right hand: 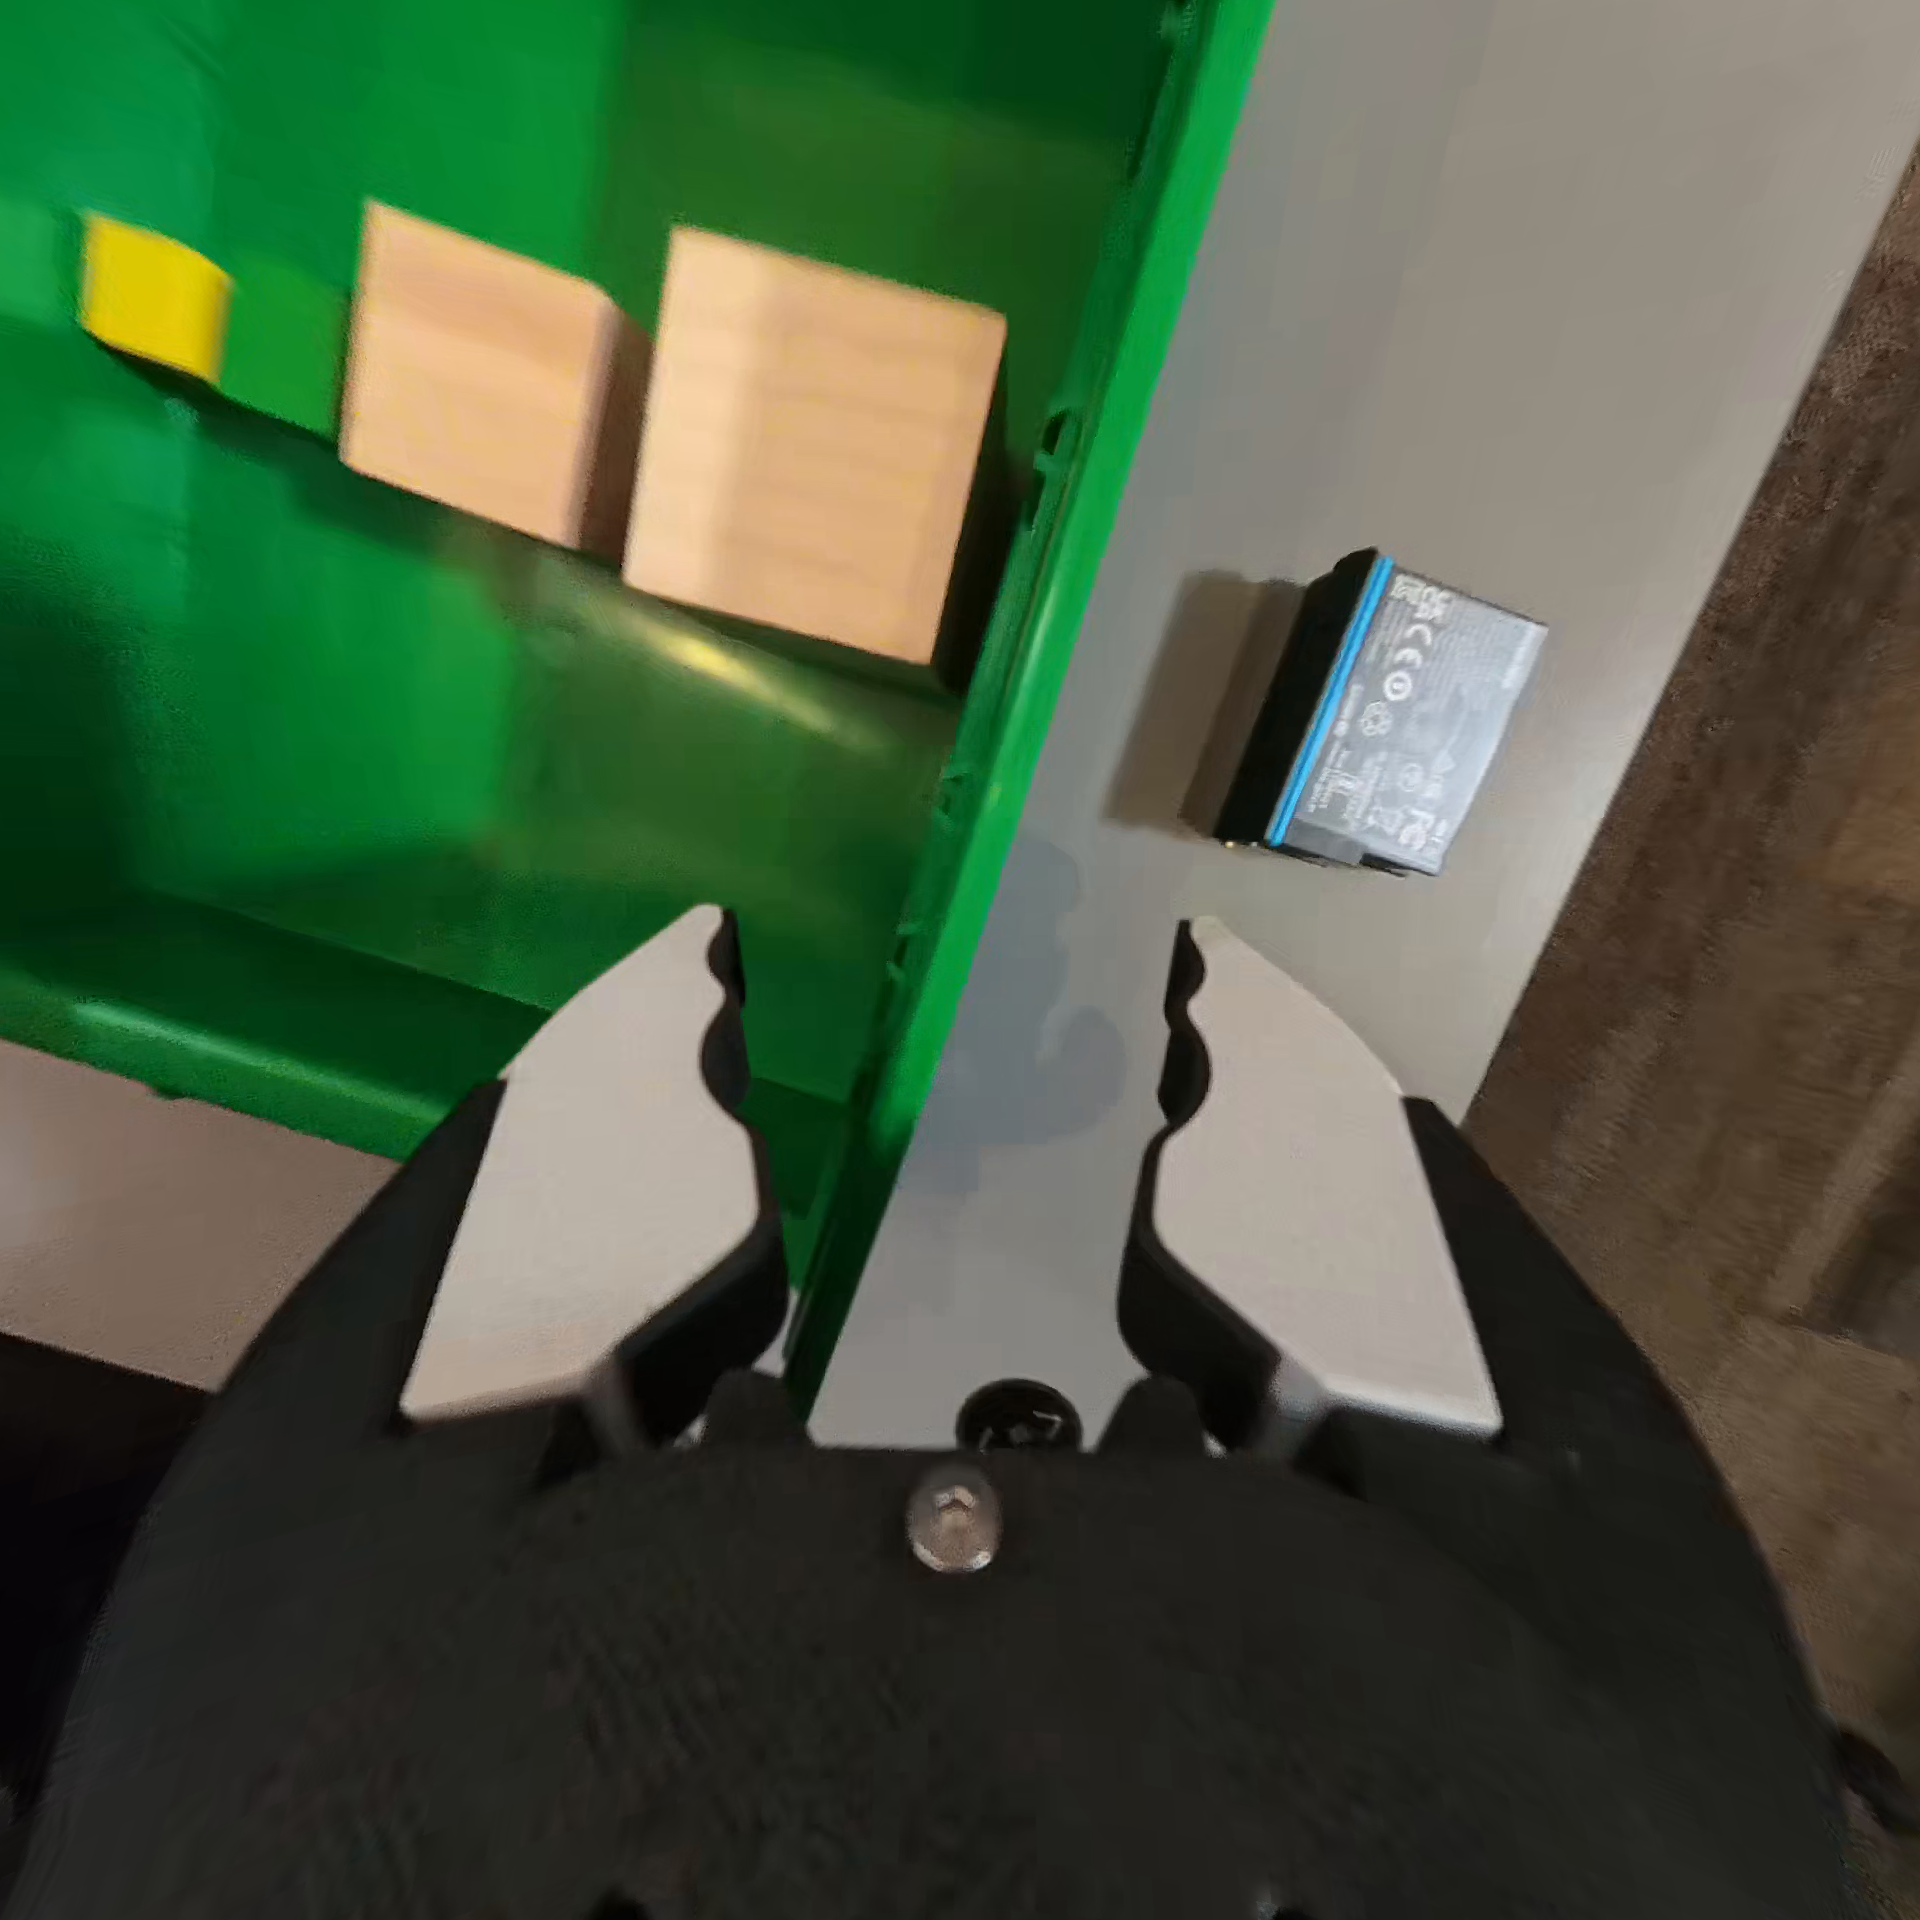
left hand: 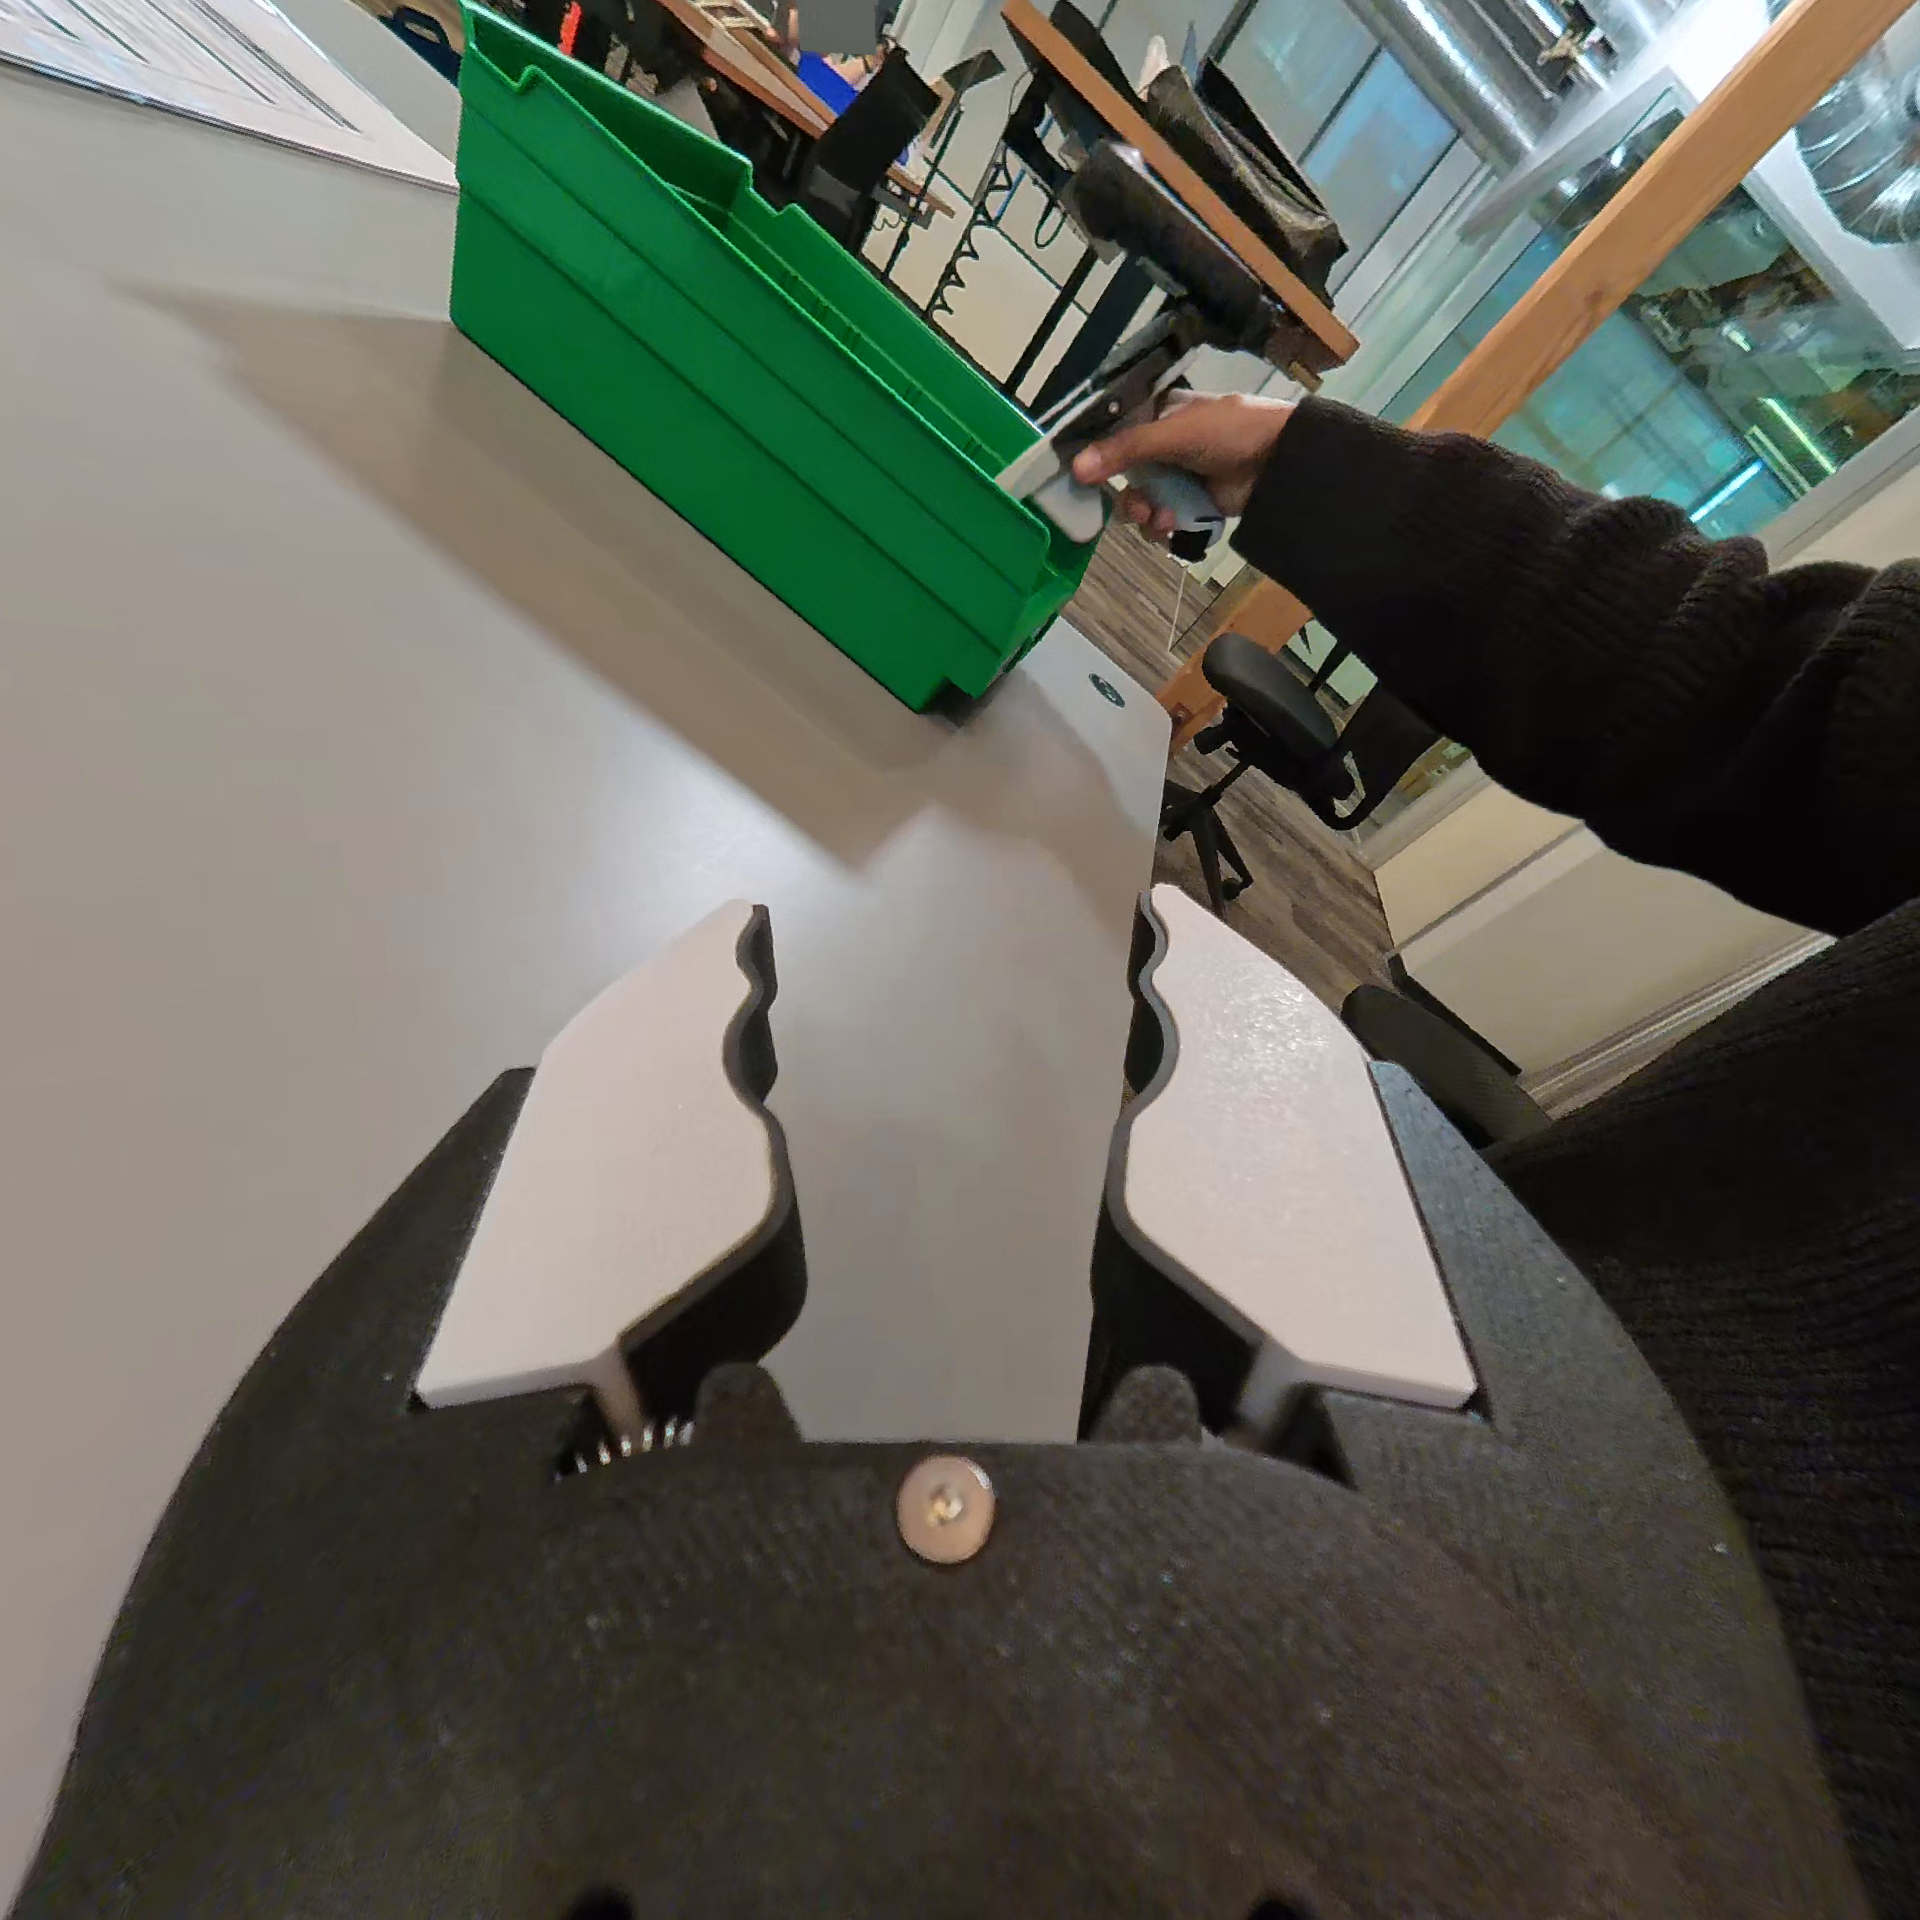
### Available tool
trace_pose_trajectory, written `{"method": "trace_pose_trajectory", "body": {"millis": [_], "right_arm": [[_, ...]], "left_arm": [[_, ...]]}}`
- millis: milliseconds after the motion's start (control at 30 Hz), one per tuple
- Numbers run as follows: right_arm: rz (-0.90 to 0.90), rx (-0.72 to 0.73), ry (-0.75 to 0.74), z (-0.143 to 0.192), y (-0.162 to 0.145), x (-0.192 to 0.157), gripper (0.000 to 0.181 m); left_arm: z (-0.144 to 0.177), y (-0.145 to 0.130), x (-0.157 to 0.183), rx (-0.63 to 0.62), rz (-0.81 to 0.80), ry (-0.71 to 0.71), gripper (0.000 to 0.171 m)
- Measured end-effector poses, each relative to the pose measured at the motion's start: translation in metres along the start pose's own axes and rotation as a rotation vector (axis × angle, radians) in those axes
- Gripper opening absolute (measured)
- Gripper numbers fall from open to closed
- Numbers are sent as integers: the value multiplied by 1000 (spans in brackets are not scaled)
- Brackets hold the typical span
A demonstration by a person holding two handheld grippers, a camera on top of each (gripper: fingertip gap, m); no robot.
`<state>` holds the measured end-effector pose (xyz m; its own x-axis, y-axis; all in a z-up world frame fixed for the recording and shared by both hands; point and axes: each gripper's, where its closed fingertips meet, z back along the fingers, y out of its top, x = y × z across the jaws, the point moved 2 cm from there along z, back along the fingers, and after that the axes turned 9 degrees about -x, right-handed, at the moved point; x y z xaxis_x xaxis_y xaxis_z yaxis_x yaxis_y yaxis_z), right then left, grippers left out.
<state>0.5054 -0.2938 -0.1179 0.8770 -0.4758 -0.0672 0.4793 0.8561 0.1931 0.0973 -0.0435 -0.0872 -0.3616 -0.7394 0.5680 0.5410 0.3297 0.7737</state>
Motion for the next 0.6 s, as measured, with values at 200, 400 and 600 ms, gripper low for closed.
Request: {"method": "trace_pose_trajectory", "body": {"millis": [200, 400, 600], "right_arm": [[-3, -112, -21, -24, 2, 2, 73], [-53, -159, 81, -37, 0, -3, 62], [-49, -183, 186, -37, -1, -12, 48]], "left_arm": [[-1, -1, -4, -7, 14, -6, 67], [1, 0, -6, -1, 29, -10, 67], [-1, 0, -8, -7, 49, -26, 67]]}}
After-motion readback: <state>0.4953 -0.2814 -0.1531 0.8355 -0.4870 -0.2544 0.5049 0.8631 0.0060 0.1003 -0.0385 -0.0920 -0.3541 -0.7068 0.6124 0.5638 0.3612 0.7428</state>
